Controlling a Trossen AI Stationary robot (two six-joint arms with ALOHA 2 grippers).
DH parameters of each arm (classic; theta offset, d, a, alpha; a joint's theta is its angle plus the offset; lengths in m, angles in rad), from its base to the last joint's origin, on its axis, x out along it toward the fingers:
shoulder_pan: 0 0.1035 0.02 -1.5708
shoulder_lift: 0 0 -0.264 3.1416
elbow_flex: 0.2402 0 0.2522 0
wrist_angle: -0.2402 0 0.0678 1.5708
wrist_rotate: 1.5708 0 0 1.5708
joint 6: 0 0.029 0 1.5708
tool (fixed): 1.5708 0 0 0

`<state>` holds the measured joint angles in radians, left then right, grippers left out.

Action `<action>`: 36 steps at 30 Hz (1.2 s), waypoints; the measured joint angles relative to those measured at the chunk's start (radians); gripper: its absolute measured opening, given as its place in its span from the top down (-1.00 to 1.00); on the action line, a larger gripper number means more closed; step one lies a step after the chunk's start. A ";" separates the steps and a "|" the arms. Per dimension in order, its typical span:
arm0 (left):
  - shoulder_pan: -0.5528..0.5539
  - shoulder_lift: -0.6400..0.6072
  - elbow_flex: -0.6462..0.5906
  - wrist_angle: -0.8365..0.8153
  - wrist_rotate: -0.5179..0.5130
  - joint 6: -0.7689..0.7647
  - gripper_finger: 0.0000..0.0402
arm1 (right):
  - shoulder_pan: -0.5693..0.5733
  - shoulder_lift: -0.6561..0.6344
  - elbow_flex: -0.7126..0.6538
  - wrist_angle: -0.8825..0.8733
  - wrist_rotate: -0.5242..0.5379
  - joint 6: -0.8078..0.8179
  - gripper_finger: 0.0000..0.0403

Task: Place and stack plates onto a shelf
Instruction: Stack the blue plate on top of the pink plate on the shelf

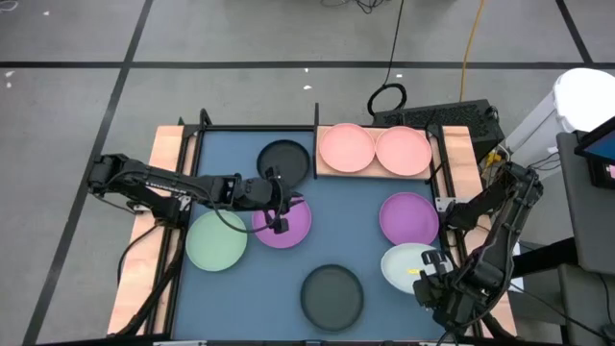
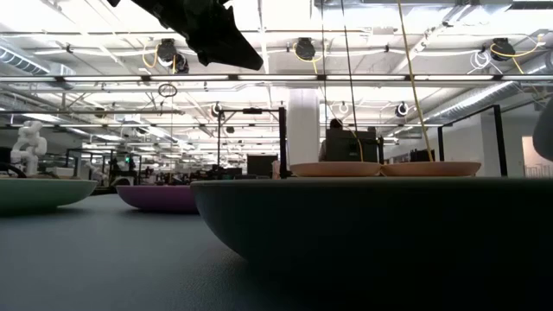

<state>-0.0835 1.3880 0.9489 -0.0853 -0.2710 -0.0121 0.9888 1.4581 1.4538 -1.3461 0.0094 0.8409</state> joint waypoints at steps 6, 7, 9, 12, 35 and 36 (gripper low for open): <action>0.000 0.000 0.000 0.000 0.000 0.000 0.64 | -0.025 0.000 0.046 -0.052 0.023 -0.024 1.00; 0.000 0.000 0.000 0.000 0.000 0.000 0.64 | -0.030 0.000 0.052 -0.063 0.024 -0.023 1.00; 0.000 0.000 0.000 0.000 0.000 0.000 0.64 | -0.040 0.000 0.067 -0.081 0.031 -0.019 1.00; 0.000 0.000 0.000 0.000 0.000 0.000 0.64 | -0.051 0.000 0.091 -0.109 0.040 -0.022 1.00; 0.000 0.000 0.000 0.000 0.000 0.000 0.64 | -0.104 -0.001 -0.007 0.108 0.084 0.030 1.00; 0.000 0.000 0.000 0.000 0.000 0.000 0.64 | -0.102 -0.001 -0.045 0.185 0.067 0.049 1.00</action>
<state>-0.0837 1.3880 0.9489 -0.0853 -0.2707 -0.0120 0.8863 1.4570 1.4093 -1.1613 0.0760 0.8900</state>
